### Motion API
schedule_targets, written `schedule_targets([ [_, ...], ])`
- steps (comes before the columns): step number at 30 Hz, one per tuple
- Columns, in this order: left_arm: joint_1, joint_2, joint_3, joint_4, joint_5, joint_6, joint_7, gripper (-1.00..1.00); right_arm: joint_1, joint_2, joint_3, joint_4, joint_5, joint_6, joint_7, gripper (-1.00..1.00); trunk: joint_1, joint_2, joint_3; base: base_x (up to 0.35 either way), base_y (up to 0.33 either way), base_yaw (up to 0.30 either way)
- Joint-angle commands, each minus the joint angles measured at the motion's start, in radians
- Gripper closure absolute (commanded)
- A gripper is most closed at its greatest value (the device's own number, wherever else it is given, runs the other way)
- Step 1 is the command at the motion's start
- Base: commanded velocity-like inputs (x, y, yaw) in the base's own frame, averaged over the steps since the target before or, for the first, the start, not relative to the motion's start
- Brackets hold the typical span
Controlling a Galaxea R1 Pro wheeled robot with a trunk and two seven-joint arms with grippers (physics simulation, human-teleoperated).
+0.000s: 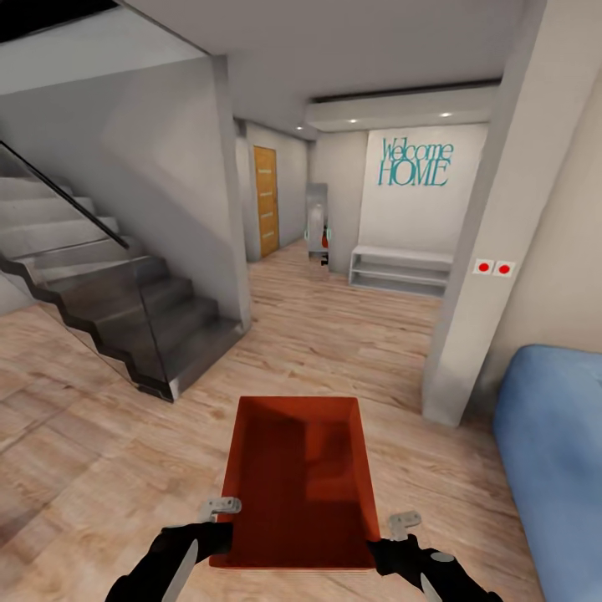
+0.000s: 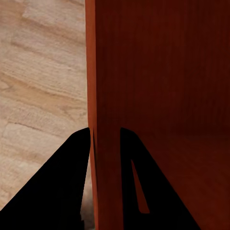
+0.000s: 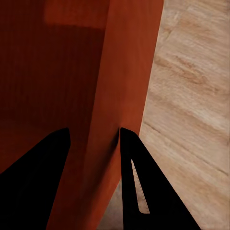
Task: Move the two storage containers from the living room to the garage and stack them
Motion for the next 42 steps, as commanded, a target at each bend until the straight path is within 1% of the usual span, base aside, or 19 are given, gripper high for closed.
schedule_targets([
  [1, -0.001, -0.001, 0.047, -0.003, 0.047, 0.005, 0.058, 1.0, 0.001, 0.0, 0.011, -0.004, -0.021, 0.007, 0.029, 1.0, 0.001, -0.002, -0.002, 0.326, 0.0, 0.0],
  [17, -0.001, -0.001, 0.047, -0.001, 0.047, 0.005, 0.058, 1.0, 0.001, 0.0, 0.011, -0.004, -0.021, 0.007, 0.029, 1.0, 0.001, -0.002, -0.002, 0.326, -0.009, 0.0],
  [42, -0.002, -0.003, 0.047, 0.0, 0.046, 0.005, 0.058, 1.0, 0.001, 0.0, 0.01, -0.004, -0.021, 0.006, 0.029, 1.0, 0.001, -0.002, -0.002, 0.326, -0.131, 0.0],
])
